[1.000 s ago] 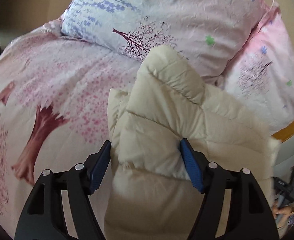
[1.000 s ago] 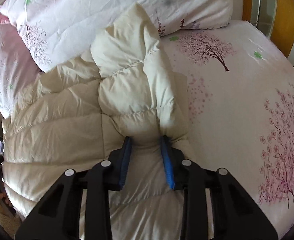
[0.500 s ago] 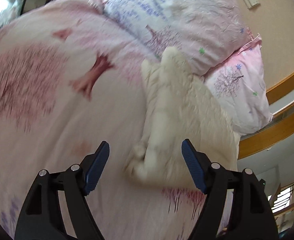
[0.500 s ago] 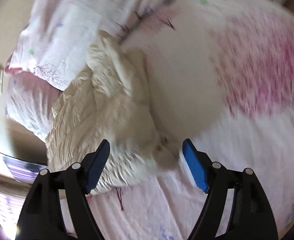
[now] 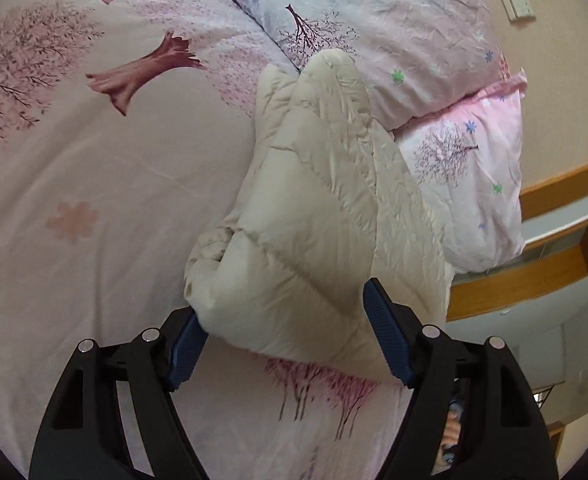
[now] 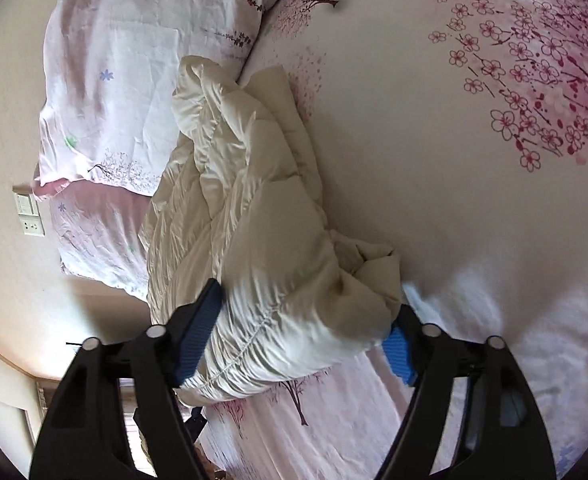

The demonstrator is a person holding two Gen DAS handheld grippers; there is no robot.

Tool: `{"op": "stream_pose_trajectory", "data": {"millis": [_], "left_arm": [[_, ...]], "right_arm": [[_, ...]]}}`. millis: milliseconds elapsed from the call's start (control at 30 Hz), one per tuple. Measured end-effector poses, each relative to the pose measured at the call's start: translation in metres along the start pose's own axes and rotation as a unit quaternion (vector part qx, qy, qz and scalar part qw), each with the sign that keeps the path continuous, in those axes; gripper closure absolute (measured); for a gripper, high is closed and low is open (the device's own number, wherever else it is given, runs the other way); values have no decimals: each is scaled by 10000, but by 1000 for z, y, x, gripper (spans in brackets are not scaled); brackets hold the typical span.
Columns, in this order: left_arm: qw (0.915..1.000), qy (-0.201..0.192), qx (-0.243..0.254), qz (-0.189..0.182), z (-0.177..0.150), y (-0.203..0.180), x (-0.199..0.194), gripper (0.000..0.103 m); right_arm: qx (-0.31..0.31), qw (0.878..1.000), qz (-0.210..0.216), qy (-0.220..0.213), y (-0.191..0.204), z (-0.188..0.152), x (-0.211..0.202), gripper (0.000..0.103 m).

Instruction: Fold large clothes

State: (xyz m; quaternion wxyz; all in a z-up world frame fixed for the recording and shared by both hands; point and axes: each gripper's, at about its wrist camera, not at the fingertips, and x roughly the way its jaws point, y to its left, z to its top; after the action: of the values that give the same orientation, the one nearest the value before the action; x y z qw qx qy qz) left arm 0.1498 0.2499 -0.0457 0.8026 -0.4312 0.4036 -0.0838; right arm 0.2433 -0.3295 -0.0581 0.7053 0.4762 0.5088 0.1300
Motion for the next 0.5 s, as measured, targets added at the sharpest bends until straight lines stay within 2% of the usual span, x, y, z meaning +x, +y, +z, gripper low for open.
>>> {"op": "stream_pose_trajectory", "data": {"millis": [33, 67, 100, 133, 167, 200, 300, 500], "left_arm": [[10000, -45, -54, -32, 1, 1, 0, 32], [9997, -130, -158, -103, 3, 3, 0, 39], [9994, -199, -230, -153, 5, 5, -1, 50], [9989, -281, -283, -238, 7, 7, -1, 57], [9986, -336, -285, -287, 8, 8, -2, 72], [9983, -386, -277, -333, 10, 9, -4, 79], [9974, -532, -154, -469, 12, 6, -13, 88], [9928, -991, 47, -669, 2, 4, -56, 91]], "right_arm": [[-22, 10000, 19, -7, -2, 0, 0, 47], [-63, 10000, 43, -16, -4, -1, 1, 53], [-98, 9999, 82, -25, -4, -1, 3, 63], [-127, 9998, 135, -37, -3, -1, 4, 70], [-176, 9996, 212, -55, -1, -2, 4, 74], [-222, 9994, 261, -69, 1, -2, 3, 78], [-486, 9980, 381, -116, 15, -7, -1, 84], [-978, 9928, 683, 89, 36, -28, -15, 85]]}}
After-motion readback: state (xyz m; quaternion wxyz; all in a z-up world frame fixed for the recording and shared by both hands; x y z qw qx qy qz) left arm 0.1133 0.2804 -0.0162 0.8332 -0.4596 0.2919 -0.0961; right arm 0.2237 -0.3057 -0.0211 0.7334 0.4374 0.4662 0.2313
